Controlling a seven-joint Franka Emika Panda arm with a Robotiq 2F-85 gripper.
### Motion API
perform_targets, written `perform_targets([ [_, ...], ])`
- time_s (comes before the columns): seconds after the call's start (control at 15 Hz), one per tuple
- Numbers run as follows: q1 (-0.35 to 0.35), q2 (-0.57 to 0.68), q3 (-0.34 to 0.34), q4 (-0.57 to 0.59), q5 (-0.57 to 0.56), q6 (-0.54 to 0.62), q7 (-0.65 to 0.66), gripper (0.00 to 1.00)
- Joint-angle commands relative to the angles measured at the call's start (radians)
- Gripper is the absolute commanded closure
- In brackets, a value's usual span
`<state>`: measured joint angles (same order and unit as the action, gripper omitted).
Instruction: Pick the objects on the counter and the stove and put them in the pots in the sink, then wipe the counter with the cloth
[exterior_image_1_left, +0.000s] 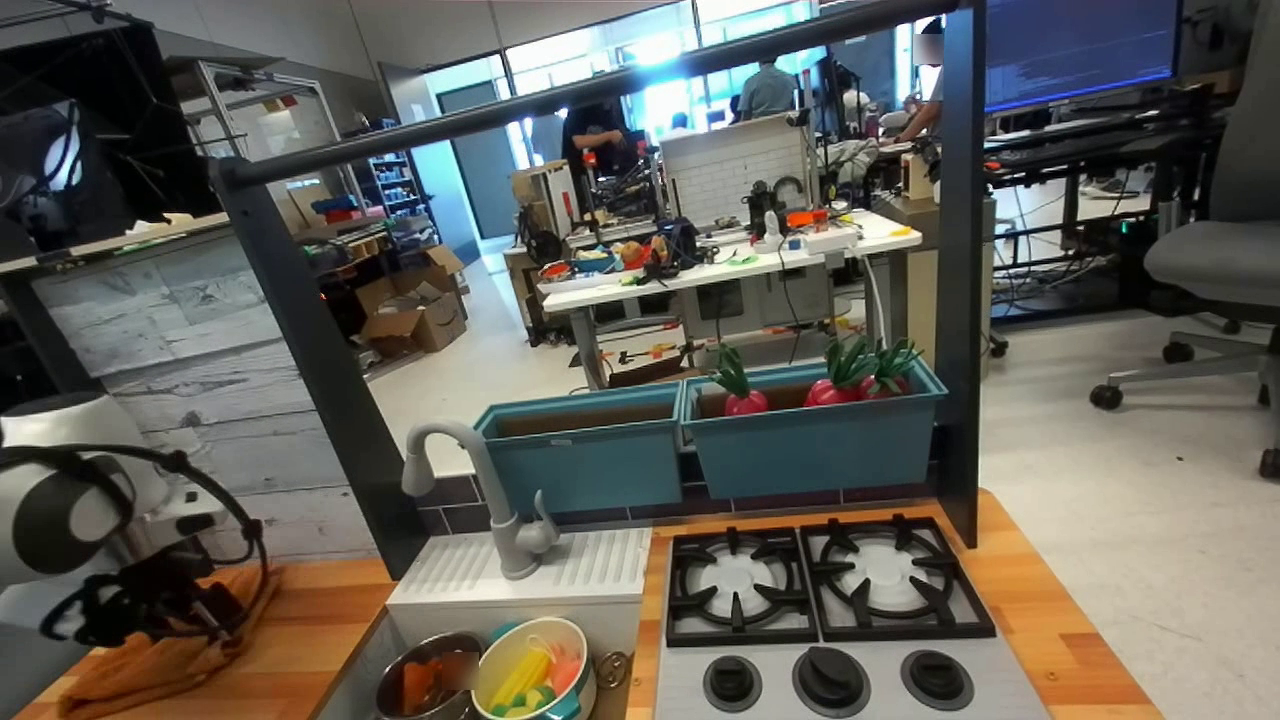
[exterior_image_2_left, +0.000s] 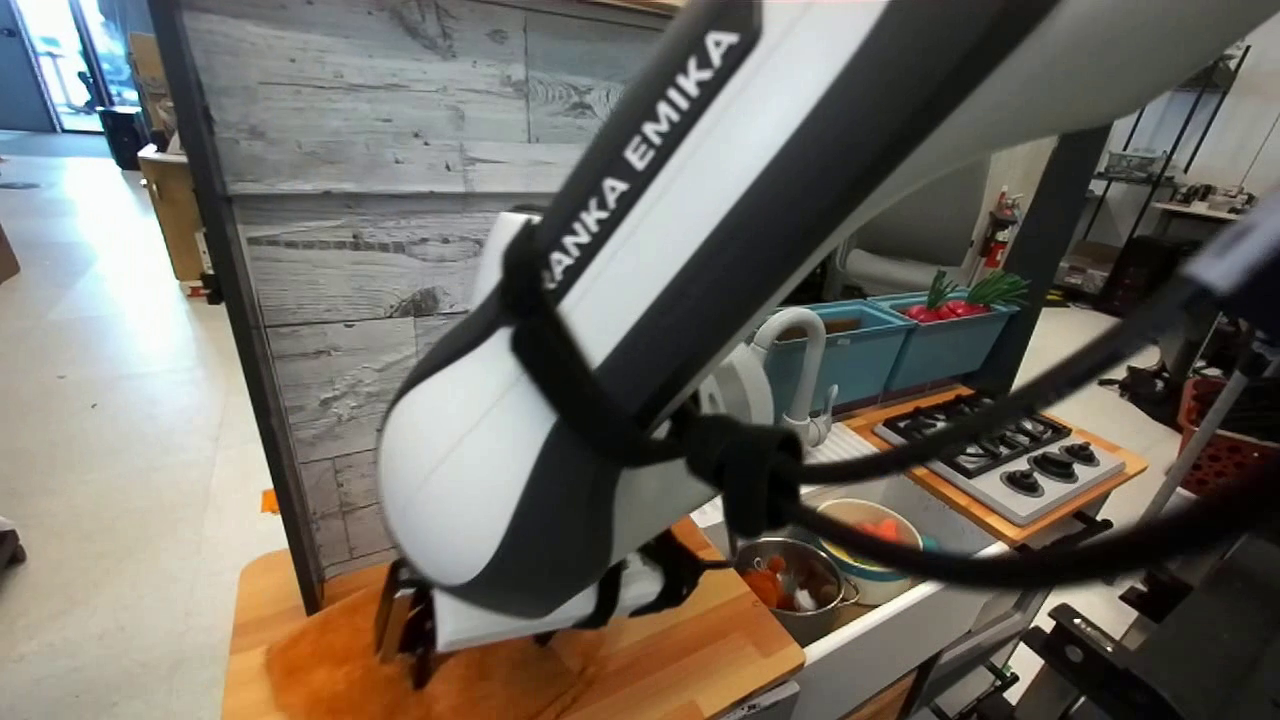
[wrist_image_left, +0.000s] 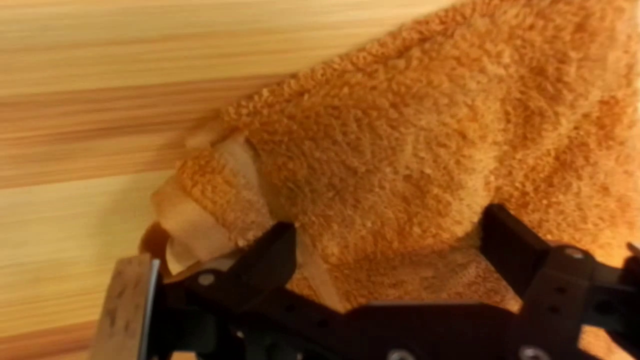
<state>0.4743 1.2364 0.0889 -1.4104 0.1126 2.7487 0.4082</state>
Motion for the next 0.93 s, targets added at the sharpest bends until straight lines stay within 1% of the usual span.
perform_targets([
  [0.0,-0.069,-0.051,-0.02,-0.109,0.044,-0.002,0.025,0.0],
  [0.13,-0.091,-0.073,-0.036,-0.149,0.06,-0.015,0.043,0.0],
  [0.2,-0.097,-0.074,-0.036,-0.152,0.062,-0.024,0.042,0.0],
  [0.33,-0.093,-0.073,-0.025,-0.148,0.058,-0.079,0.037,0.0],
  [0.6,0.017,0.011,-0.034,-0.022,-0.002,-0.243,0.069,0.0],
  [0.73,0.079,0.057,-0.048,0.055,-0.036,-0.29,0.096,0.0],
  [0.87,0.112,0.064,-0.064,0.103,-0.064,-0.303,0.121,0.0],
])
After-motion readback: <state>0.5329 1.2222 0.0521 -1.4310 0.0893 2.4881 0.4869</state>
